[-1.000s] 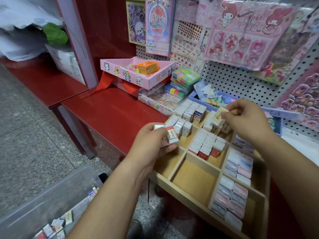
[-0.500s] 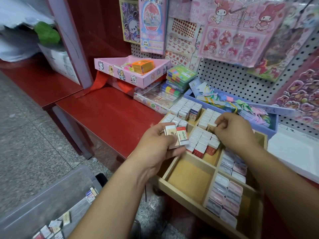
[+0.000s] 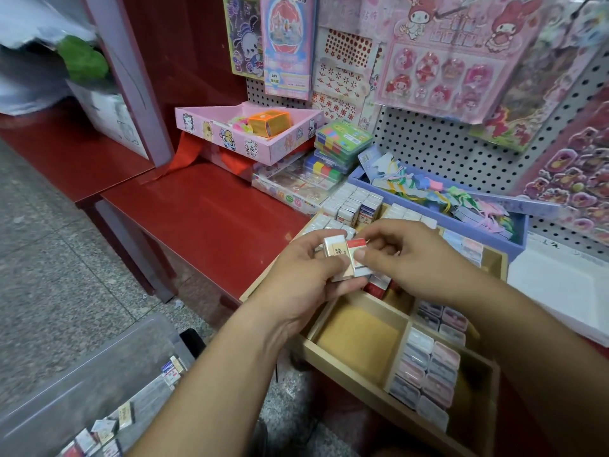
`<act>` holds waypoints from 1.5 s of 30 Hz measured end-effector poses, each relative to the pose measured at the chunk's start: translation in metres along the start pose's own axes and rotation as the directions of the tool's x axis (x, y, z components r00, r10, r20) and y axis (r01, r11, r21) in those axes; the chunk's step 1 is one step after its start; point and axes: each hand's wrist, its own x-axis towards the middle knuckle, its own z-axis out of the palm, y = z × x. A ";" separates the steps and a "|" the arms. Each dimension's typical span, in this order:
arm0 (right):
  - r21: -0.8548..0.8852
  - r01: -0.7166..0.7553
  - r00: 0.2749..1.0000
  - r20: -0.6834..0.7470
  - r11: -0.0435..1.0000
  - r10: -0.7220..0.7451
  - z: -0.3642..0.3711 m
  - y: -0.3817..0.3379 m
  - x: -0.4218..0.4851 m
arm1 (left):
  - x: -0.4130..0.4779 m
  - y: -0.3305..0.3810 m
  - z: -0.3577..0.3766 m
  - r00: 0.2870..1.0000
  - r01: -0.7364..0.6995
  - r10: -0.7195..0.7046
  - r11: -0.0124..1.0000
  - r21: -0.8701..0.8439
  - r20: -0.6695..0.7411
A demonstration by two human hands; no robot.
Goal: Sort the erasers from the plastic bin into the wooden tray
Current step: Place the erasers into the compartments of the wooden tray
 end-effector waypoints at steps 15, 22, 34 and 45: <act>-0.205 -0.248 0.948 -0.255 0.947 0.193 -0.020 0.044 -0.041 | 0.002 -0.002 -0.010 0.997 -0.052 0.055 0.997 0.054 -0.054; -0.420 -0.218 0.948 -0.306 0.881 0.089 -0.002 0.047 -0.041 | -0.003 -0.004 -0.009 0.998 -0.066 0.065 0.978 0.200 0.013; 0.237 -0.043 0.989 -0.127 0.971 0.075 0.008 0.005 -0.043 | -0.005 -0.012 -0.002 0.991 -0.085 0.049 0.948 0.306 0.126; -0.109 -0.280 0.800 -0.575 0.954 0.169 -0.053 0.076 0.007 | 0.003 -0.013 -0.007 0.993 -0.114 0.120 0.944 0.308 0.000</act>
